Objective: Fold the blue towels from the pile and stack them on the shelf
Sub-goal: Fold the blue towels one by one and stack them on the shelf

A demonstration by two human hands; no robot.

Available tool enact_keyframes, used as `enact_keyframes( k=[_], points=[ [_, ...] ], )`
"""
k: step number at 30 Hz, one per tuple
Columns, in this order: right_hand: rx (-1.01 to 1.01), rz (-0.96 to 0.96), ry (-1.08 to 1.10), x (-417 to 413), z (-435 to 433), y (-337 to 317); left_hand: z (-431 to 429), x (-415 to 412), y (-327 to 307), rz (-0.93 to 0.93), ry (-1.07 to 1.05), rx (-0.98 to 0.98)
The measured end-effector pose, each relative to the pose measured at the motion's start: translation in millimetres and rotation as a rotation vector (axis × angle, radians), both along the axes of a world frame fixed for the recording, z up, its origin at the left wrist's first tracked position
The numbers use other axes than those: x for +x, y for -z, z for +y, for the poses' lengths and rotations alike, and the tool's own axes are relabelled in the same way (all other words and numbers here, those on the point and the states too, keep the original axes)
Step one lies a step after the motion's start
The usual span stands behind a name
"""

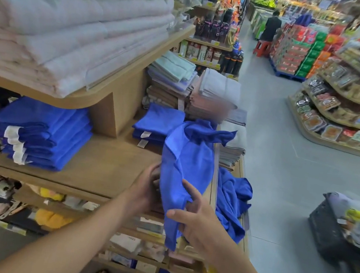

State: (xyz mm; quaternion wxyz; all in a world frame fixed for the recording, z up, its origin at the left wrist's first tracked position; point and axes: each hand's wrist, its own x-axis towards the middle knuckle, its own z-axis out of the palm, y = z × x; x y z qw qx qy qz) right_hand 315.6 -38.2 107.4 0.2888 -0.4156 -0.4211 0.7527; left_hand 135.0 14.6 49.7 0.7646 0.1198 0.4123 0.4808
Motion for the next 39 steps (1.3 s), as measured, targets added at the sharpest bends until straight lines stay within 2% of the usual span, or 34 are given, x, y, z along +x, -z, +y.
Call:
enact_keyframes(
  k=[3, 6, 8, 10, 11, 12, 14, 16, 18, 20, 22, 25, 26, 28, 30, 32, 35, 39],
  points=[
    [0.200, -0.205, -0.163, 10, -6, -8, 35, -7, -13, 0.261, -0.069, 0.006],
    [0.382, -0.265, -0.236, 11, -14, -12, 70, -1, -22, 0.417, -0.109, 0.013],
    [0.440, -0.285, -0.289, 11, -20, -11, 84, 3, -22, 0.761, -0.043, 0.044],
    [0.447, -0.264, -0.296, 10, -23, -10, 91, 1, -18, 1.248, 0.072, 0.146],
    [0.454, -0.234, -0.290, 10, -23, -11, 92, -1, -20, 1.397, 0.094, 0.200],
    [0.469, -0.201, -0.271, 11, -23, -14, 93, -3, -24, 1.451, 0.062, 0.256],
    [0.476, -0.147, -0.190, 20, -21, -18, 84, -13, -40, 1.343, -0.143, 0.395],
    [0.462, -0.089, -0.028, 37, -18, -14, 59, -30, -58, 1.074, -0.341, 0.575],
    [0.393, -0.049, 0.128, 52, -13, -6, 21, -54, -62, 0.848, -0.385, 0.647],
    [0.402, -0.069, 0.174, 53, -6, 5, -19, -79, -46, 0.823, -0.308, 0.577],
    [0.452, -0.205, 0.162, 44, 1, 23, -46, -101, -20, 0.949, -0.095, 0.368],
    [0.488, -0.390, 0.075, 32, 8, 60, -63, -122, 8, 1.320, 0.417, 0.041],
    [0.480, -0.424, 0.050, 29, 10, 71, -64, -121, 10, 1.444, 0.476, -0.030],
    [0.448, -0.451, 0.020, 27, 14, 84, -60, -111, 7, 1.702, 0.357, -0.084],
    [0.421, -0.441, 0.015, 25, 15, 87, -45, -89, -3, 1.945, 0.163, 0.047],
    [0.407, -0.416, 0.045, 26, 15, 88, -19, -62, -10, 1.924, 0.122, 0.247],
    [0.413, -0.369, 0.098, 26, 11, 81, 26, -24, -13, 1.763, 0.221, 0.422],
    [0.419, -0.340, 0.094, 31, 1, 70, 73, -5, 4, 1.957, 0.417, 0.485]
  ],
)
